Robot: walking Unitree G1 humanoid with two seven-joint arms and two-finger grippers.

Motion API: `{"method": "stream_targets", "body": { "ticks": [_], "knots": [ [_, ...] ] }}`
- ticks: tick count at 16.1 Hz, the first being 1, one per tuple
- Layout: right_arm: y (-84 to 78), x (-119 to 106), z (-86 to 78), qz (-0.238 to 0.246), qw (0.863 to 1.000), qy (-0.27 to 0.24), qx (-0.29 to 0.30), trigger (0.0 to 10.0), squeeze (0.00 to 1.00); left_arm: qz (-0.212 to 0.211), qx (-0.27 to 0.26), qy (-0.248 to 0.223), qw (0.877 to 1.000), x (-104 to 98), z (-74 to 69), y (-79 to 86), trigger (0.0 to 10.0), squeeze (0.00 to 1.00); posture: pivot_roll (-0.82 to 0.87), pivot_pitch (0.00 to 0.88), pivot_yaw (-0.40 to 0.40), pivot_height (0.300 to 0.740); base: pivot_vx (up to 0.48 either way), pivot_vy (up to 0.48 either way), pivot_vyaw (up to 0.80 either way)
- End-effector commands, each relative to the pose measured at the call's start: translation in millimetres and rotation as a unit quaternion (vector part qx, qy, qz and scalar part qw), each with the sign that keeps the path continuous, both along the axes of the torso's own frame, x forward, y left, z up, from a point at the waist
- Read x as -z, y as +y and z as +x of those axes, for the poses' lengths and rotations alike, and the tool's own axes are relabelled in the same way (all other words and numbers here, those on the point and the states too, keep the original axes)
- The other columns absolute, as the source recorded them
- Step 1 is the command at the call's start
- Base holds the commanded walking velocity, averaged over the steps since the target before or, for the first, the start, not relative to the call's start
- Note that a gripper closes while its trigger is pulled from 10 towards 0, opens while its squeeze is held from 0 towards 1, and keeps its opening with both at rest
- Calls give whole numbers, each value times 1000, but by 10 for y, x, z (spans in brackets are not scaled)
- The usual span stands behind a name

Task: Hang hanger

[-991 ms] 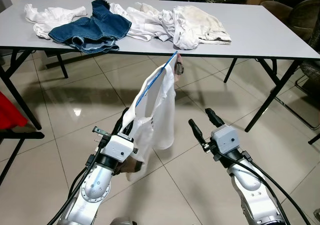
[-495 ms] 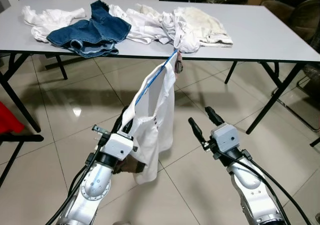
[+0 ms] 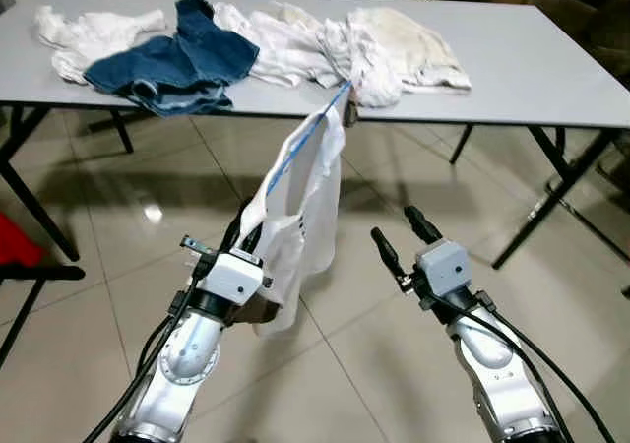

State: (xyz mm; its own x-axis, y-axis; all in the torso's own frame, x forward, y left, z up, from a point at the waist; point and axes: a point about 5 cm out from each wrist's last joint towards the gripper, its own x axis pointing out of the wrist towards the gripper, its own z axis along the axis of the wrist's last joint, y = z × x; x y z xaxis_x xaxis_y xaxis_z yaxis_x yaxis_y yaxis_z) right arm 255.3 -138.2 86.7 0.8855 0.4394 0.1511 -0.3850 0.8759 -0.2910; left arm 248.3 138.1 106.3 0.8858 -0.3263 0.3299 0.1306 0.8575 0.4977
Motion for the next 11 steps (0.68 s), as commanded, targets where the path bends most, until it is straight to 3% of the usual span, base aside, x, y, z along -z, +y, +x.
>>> {"method": "stream_targets", "body": {
  "ticks": [1, 11],
  "knots": [
    [0, -19, 27, -2, 1000, -2, 3, 10000, 0, -8, -4, -20, 1000, -98, 17, 15, 10000, 0, 142, 24, -18, 740, 480, 0, 0],
    [20, -25, 50, -1, 1000, -5, 4, 10000, 0, -7, -4, -22, 1000, -113, 36, 25, 10000, 0, 143, 19, -14, 740, 480, 0, 0]
  ]
}}
